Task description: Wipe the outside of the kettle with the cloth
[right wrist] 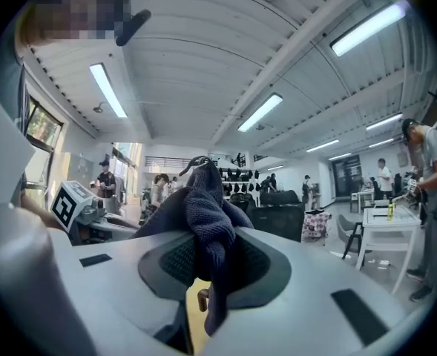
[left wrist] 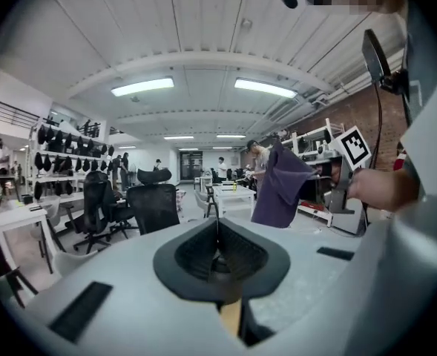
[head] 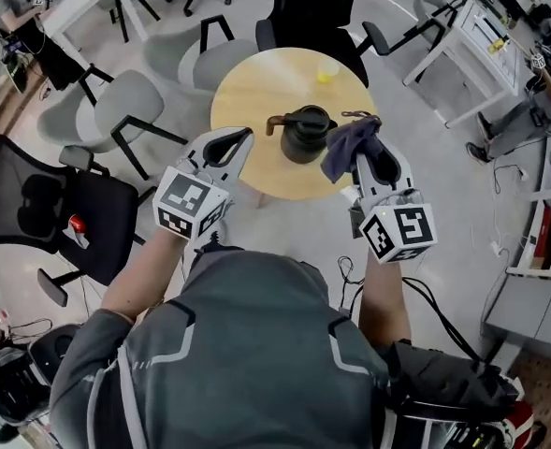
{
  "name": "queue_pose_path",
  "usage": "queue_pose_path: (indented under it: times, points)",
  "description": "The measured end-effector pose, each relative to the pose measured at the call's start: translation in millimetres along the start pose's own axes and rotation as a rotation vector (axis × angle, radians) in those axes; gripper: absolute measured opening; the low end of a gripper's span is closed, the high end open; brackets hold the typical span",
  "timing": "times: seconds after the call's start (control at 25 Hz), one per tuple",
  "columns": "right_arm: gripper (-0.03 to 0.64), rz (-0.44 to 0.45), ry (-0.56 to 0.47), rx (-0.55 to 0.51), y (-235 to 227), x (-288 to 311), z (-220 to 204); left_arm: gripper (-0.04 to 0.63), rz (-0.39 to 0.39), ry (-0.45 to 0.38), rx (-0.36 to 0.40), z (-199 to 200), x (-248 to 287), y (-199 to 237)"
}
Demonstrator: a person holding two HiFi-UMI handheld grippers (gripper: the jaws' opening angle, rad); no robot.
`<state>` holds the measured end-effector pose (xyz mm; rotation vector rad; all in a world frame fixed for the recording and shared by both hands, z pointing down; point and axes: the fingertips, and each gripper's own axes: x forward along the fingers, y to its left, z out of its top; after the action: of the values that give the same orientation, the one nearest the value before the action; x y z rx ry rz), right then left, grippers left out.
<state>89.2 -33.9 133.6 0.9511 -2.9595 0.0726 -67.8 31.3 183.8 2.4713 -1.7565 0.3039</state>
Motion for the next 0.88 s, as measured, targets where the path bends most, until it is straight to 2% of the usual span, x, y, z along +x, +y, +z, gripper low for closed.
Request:
queue_pose_path:
  times: [0.24, 0.48, 0.64, 0.76, 0.88]
  points:
    - [0.095, -0.161, 0.007, 0.015, 14, 41, -20, 0.011, -0.183, -0.001, 0.046, -28, 28, 47]
    - [0.095, -0.296, 0.043, 0.047, 12, 55, -39, 0.012, -0.323, 0.076, 0.069, -70, 62, 58]
    - [0.095, -0.356, 0.044, 0.06, 9, 59, -53, 0.051, -0.417, 0.076, 0.125, -97, 83, 60]
    - [0.095, -0.386, 0.051, 0.083, 4, 60, -69, 0.14, -0.443, 0.122, 0.161, -125, 103, 61]
    - [0.095, -0.392, 0.07, 0.093, -3, 66, -85, 0.155, -0.472, 0.155, 0.191, -142, 124, 58]
